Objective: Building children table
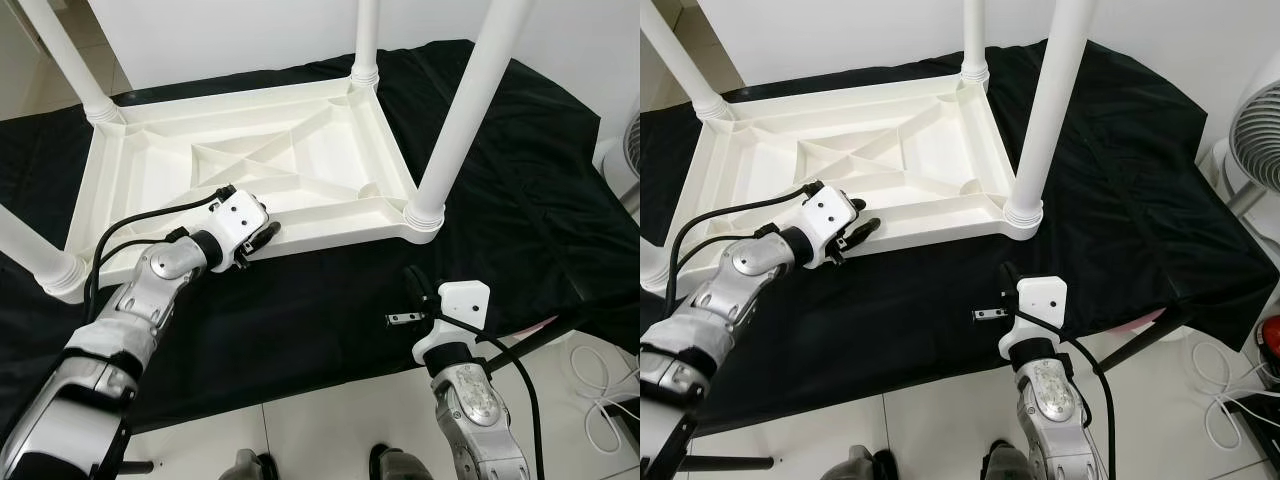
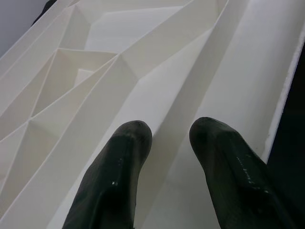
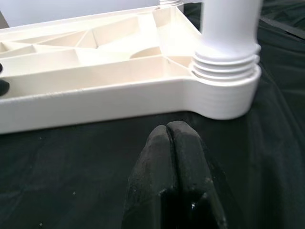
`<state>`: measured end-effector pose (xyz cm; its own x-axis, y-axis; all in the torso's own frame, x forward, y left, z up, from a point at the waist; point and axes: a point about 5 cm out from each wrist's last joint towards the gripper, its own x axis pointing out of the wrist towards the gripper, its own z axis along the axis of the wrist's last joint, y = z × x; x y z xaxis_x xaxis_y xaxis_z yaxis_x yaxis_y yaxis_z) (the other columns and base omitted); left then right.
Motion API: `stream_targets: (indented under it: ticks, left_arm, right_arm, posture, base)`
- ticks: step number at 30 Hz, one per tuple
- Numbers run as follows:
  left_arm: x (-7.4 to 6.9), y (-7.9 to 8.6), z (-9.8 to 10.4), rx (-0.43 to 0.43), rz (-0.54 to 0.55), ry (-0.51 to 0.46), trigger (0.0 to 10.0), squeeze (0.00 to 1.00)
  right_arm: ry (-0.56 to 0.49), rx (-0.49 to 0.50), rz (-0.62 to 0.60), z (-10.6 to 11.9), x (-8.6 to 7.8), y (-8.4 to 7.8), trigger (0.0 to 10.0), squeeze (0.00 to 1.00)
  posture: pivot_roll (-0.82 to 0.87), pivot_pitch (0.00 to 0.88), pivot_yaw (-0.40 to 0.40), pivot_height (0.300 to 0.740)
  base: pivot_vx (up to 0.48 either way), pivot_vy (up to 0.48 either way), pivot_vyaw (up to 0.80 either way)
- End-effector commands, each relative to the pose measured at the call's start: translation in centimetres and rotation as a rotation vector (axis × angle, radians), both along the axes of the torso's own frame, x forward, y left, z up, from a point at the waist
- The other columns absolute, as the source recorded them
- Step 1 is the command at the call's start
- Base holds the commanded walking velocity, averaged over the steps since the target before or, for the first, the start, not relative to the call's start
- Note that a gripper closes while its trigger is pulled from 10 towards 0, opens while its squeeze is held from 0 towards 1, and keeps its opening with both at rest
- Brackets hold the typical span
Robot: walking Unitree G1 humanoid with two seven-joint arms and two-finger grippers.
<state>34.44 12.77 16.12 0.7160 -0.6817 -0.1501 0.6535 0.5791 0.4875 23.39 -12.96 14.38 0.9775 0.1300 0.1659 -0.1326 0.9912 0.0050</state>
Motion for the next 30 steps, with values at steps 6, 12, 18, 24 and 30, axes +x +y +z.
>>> stream_targets:
  ticks: [6,12,18,24,30]
  left_arm:
    - [-5.2,-3.4,-2.9,0.098,-0.642,0.399,10.0,0.00]
    - [-4.8,-4.2,-1.9,0.028,-0.609,0.372,10.0,0.00]
    - [-0.6,-3.3,2.8,-0.213,-0.250,0.182,10.0,0.00]
    - [0.0,-2.8,4.5,-0.330,-0.104,0.112,10.0,0.00]
    - [-0.5,-2.1,4.8,-0.398,-0.050,0.102,10.0,0.00]
  right_arm:
    - [-0.020,0.003,-0.009,-0.1,0.8,0.2,10.0,0.00]
    - [-0.034,0.006,-0.009,0.0,1.4,0.3,10.0,0.00]
    - [-0.062,0.016,0.001,0.3,3.1,0.5,10.0,0.00]
    - [-0.078,0.012,0.003,0.6,4.2,0.3,10.0,0.00]
    - [-0.084,0.017,0.015,0.8,5.2,0.7,10.0,0.00]
  posture:
    - [-0.18,0.096,0.118,0.740]
    - [-0.17,0.061,0.115,0.740]
    - [-0.14,0.000,0.089,0.740]
    - [-0.11,0.000,0.060,0.740]
    - [-0.07,0.000,0.013,0.740]
  base:
    - [0.000,0.000,0.00]
    - [0.000,0.000,0.00]
    - [0.000,0.000,0.00]
    - [0.000,0.000,0.00]
    - [0.000,0.000,0.00]
